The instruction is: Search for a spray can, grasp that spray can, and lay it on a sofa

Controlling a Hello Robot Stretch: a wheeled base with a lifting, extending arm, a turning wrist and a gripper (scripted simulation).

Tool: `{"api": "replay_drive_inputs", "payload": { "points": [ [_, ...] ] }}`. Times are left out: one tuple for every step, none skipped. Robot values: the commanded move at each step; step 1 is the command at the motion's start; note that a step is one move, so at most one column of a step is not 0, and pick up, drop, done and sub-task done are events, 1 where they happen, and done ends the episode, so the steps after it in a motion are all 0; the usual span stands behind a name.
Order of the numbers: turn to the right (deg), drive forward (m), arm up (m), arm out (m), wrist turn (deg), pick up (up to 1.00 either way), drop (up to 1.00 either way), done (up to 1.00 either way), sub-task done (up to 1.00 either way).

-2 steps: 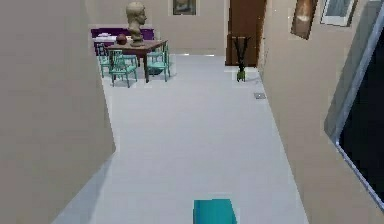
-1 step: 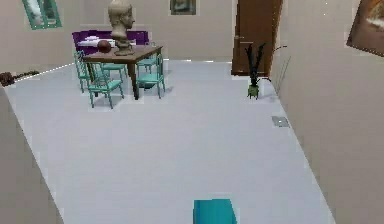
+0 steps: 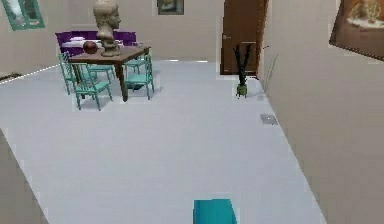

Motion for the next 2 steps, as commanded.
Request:
{"api": "replay_drive_inputs", "payload": {
  "points": [
    [0.0, 1.00, 0.00, 0.00, 0.0, 0.00, 0.00, 0.00, 0.00],
    [0.0, 1.00, 0.00, 0.00, 0.0, 0.00, 0.00, 0.00, 0.00]
  ]
}}
